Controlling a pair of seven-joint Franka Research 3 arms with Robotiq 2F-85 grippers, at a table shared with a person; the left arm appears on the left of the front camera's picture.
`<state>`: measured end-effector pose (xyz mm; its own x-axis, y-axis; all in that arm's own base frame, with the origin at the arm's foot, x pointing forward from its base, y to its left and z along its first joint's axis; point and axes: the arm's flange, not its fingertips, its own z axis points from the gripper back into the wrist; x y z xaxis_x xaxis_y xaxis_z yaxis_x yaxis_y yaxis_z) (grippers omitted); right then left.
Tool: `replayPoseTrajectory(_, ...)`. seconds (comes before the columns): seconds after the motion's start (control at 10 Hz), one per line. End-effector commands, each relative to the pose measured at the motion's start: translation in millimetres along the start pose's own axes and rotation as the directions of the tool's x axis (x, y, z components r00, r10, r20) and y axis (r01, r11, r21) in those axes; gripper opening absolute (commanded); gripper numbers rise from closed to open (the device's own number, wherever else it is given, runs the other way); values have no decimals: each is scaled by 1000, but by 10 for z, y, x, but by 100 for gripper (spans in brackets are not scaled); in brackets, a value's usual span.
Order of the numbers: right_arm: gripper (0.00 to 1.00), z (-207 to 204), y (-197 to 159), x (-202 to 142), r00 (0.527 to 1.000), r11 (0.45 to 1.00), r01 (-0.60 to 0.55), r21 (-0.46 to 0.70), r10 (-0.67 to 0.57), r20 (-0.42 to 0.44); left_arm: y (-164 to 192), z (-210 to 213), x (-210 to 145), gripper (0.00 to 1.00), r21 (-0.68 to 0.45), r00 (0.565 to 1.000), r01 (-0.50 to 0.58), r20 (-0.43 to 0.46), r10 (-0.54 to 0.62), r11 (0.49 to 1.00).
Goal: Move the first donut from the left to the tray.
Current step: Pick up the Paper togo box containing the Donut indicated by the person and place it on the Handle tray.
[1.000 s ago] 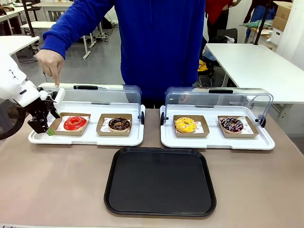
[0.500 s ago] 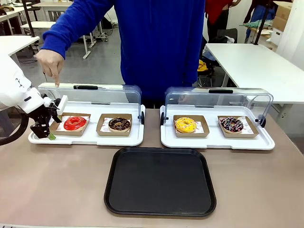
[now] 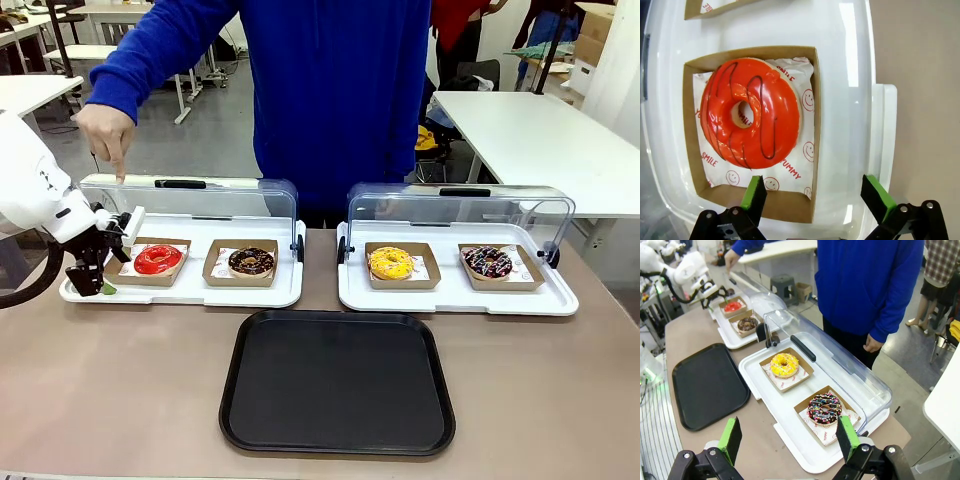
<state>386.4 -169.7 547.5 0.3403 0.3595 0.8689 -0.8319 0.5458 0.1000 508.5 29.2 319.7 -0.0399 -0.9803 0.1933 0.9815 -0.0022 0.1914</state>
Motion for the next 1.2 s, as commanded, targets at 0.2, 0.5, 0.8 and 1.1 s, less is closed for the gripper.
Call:
replayPoseTrajectory(0.2, 100, -8, -32, 32, 999, 1000, -25, -1, 25, 34, 56, -51, -76, 0, -13, 999, 10, -33, -11, 1000)
replayPoseTrajectory(0.5, 100, -8, -32, 32, 999, 1000, -25, -1, 25, 34, 64, -33, -78, 14, -10, 1000, 9, -25, -9, 1000)
replayPoseTrajectory(0.8, 100, -8, -32, 32, 999, 1000, -25, -1, 25, 34, 63, -15, -85, 0, -23, 999, 26, -33, -27, 999)
replayPoseTrajectory(1.1, 100, -8, -32, 32, 999, 1000, -25, -1, 25, 34, 72, -17, -98, 0, -34, 999, 40, -33, -41, 999)
